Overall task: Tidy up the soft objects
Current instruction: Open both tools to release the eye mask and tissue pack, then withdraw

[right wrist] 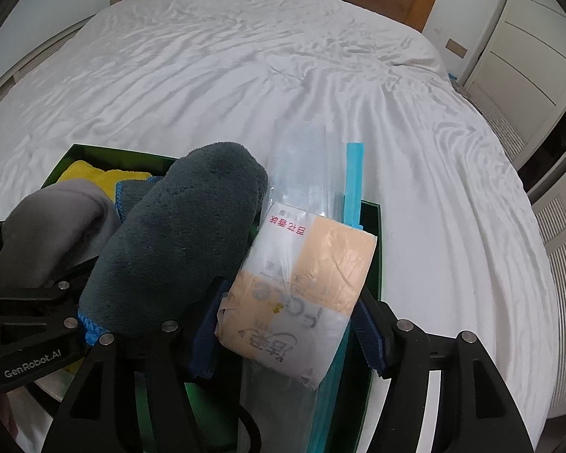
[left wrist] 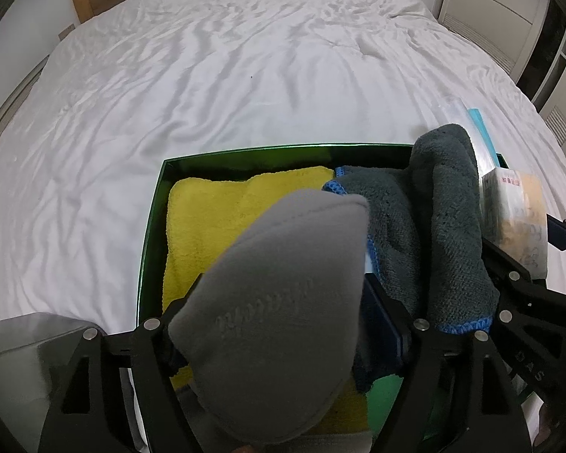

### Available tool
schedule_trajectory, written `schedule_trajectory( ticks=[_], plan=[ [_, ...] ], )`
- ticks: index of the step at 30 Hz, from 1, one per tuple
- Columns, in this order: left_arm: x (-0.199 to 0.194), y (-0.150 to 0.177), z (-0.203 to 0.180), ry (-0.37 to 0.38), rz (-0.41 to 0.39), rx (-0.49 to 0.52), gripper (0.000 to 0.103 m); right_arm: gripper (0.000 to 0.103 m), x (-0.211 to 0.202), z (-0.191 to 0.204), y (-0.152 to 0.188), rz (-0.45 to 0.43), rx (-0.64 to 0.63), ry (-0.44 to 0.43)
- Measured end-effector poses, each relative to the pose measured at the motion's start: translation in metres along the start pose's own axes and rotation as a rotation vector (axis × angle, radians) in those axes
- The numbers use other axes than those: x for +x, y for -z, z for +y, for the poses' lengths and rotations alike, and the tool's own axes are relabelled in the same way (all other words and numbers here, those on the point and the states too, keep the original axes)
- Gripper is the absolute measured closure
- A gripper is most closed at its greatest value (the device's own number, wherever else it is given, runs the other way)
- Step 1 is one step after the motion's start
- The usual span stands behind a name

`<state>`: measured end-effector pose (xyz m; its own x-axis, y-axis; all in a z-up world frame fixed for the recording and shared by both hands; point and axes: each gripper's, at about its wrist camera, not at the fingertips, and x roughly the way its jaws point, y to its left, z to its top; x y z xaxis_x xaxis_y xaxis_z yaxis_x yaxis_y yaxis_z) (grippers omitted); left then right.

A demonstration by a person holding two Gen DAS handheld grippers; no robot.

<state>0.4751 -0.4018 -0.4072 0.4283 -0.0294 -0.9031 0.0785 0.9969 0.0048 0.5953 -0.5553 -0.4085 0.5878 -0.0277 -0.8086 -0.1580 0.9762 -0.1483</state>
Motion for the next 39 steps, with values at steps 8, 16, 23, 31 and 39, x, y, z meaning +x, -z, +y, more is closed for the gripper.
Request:
schedule_trajectory(
  ticks=[8, 16, 23, 31, 39],
  plan=[
    [-0.003, -0.001, -0.002, -0.013, -0.014, 0.004, 0.027, 0.035, -0.009, 0.0, 0.003, -0.008, 0.008, 0.0],
    [-0.011, -0.001, -0.002, -0.008, -0.03, 0.003, 0.027, 0.035, -0.019, -0.001, 0.005, -0.016, 0.011, -0.009],
    [-0.015, -0.001, 0.002, -0.018, -0.038, -0.007, 0.027, 0.035, -0.022, 0.001, 0.004, -0.014, 0.014, -0.012],
    [-0.031, -0.001, 0.001, -0.033, -0.078, -0.005, 0.027, 0.035, -0.035, -0.003, 0.005, -0.035, 0.03, -0.015],
    [-0.052, 0.002, -0.003, -0.041, -0.119, 0.002, 0.027, 0.035, -0.065, -0.005, 0.015, -0.068, 0.053, -0.012]
  ],
)
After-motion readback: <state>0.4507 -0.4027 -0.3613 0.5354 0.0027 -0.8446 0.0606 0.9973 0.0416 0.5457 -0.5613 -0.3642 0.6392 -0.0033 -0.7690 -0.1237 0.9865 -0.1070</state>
